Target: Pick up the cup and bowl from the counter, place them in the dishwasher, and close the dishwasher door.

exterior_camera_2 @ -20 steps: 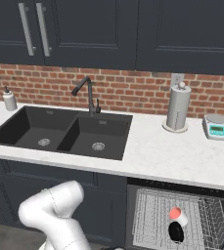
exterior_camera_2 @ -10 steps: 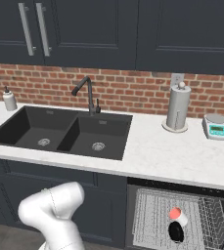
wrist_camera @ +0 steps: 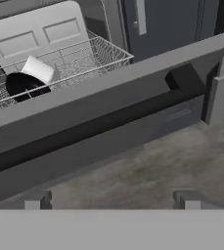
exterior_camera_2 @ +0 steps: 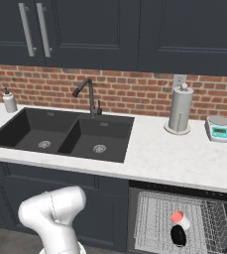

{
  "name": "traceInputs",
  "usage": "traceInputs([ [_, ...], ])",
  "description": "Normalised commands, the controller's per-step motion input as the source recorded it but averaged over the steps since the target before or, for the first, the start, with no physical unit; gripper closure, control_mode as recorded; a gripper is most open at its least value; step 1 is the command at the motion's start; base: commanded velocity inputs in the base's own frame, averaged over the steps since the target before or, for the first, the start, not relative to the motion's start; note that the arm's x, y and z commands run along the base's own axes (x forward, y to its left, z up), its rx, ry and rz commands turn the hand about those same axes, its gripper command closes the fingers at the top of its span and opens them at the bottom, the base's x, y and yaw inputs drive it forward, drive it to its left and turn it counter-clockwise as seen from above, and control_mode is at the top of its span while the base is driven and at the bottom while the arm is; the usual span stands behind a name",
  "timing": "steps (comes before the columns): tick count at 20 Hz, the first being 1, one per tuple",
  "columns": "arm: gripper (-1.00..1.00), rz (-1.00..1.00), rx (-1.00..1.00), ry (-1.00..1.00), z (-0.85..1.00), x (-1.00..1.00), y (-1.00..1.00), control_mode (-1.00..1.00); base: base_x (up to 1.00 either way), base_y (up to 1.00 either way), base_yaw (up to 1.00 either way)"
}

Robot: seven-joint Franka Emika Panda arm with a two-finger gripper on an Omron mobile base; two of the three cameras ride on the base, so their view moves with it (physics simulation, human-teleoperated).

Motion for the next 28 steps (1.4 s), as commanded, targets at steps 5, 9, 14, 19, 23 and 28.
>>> traceInputs([
  [5,-1.00,0.02,0.00,-0.03,-1.00,0.53,0.06,-1.00,0.00,0.00,0.00],
  [9,-1.00,0.09,0.13,-0.19,-1.00,1.00,-0.01,-1.00,0.00,0.00,0.00],
  [14,-1.00,0.11,0.36,-0.43,-0.91,1.00,0.00,-1.00,0.00,0.00,0.00],
  [19,-1.00,0.16,0.46,-0.49,-0.78,1.00,0.01,-1.00,0.00,0.00,0.00],
  [23,-1.00,0.26,0.51,-0.56,-0.52,1.00,0.19,-1.00,0.00,0.00,0.00],
  [28,-1.00,0.27,0.47,-0.59,-0.39,1.00,0.18,-1.00,0.00,0.00,0.00],
])
